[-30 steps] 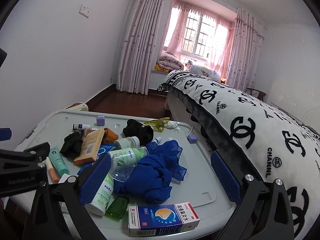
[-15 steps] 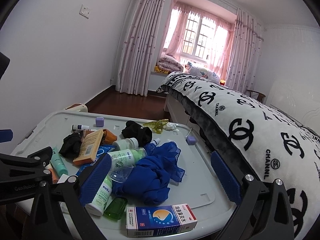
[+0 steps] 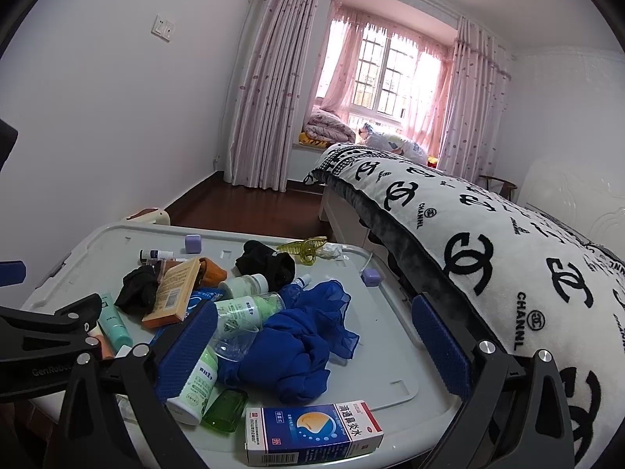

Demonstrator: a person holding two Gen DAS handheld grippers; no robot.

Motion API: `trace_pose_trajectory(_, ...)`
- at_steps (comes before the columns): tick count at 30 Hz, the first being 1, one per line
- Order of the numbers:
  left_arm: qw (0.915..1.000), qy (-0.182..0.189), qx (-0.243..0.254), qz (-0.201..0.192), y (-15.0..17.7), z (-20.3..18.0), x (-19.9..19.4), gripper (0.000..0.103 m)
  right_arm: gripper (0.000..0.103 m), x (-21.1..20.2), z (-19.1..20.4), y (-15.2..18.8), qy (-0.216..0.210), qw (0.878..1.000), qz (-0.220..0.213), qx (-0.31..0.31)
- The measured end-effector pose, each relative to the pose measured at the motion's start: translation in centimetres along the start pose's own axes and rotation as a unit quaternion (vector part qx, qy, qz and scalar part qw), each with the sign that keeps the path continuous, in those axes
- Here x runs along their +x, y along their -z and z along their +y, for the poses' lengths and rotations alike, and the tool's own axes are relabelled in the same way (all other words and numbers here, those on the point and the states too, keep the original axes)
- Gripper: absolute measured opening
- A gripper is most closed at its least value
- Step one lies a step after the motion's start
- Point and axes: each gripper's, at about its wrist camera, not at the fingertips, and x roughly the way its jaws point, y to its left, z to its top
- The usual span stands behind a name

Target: Collect trash

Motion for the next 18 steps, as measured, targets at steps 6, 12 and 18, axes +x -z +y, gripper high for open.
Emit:
trace_pose_trajectory(6,1.0,-0.001,-0.001,0.001,-0.01,0.01,0.08,0.097,0.098,-0.03,-0.08,0.0,0.001,1.0,-0.002,0.0)
trace_pose_trajectory(12,1.0,-0.001,-0.002,0.001,0.02,0.14,0.18,0.097,0.098,-0.01,-0.08,0.05,0.001,1.0,-0.001,0.0)
trace_pose_trajectory(18,1.0,-0.001,-0.003,0.001,0.02,0.17,0.17,0.097,0.098,0.0,-0.07,0.05,0.001,1.0,-0.001,0.0)
